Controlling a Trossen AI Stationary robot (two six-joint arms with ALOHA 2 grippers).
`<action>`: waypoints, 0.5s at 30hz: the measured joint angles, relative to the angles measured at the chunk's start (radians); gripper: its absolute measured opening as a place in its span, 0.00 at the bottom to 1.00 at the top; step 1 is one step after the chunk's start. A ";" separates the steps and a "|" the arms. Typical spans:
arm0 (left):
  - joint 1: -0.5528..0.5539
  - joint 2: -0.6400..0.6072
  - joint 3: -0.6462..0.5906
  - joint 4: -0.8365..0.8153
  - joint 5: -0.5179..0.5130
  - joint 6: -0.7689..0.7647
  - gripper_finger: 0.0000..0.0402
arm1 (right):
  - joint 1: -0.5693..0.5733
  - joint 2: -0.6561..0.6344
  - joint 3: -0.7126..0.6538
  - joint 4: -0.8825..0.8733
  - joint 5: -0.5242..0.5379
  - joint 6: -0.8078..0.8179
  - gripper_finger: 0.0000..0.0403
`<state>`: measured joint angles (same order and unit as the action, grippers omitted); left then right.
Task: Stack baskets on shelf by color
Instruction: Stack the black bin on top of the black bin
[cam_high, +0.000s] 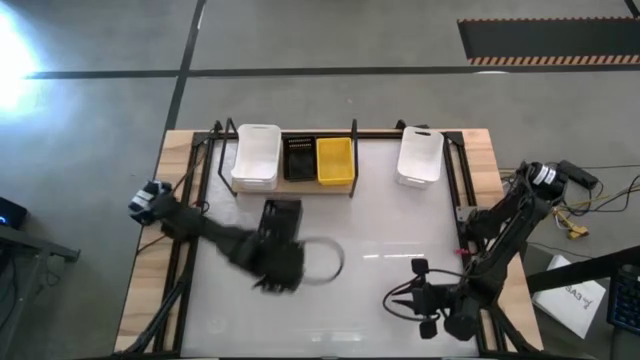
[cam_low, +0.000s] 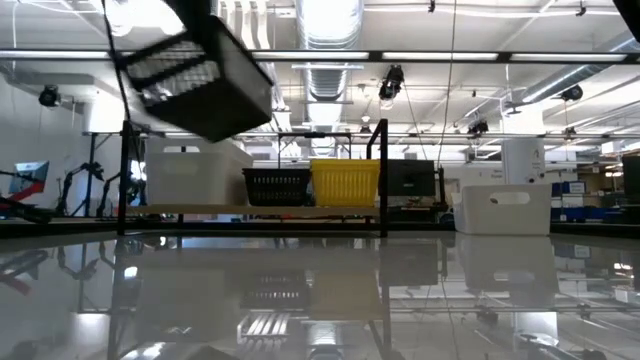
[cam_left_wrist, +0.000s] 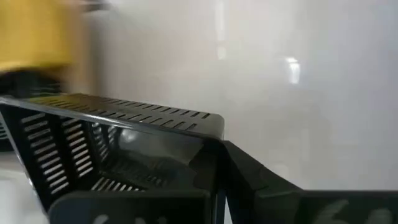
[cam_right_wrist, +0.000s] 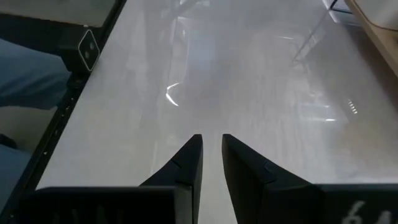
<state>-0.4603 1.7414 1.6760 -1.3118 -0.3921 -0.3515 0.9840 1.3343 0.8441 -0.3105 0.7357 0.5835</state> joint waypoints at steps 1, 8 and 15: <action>0.040 0.018 0.047 -0.038 -0.023 0.023 0.00 | 0.000 0.011 0.002 0.011 0.001 0.000 0.13; 0.389 0.072 0.199 -0.067 -0.058 0.236 0.00 | 0.002 0.093 0.004 0.094 0.027 0.000 0.13; 0.636 0.085 0.164 0.141 -0.005 0.445 0.00 | 0.002 0.141 0.004 0.109 0.026 0.000 0.13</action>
<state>0.1761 1.8267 1.8403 -1.1707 -0.3974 0.0934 0.9863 1.4757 0.8482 -0.2015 0.7615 0.5835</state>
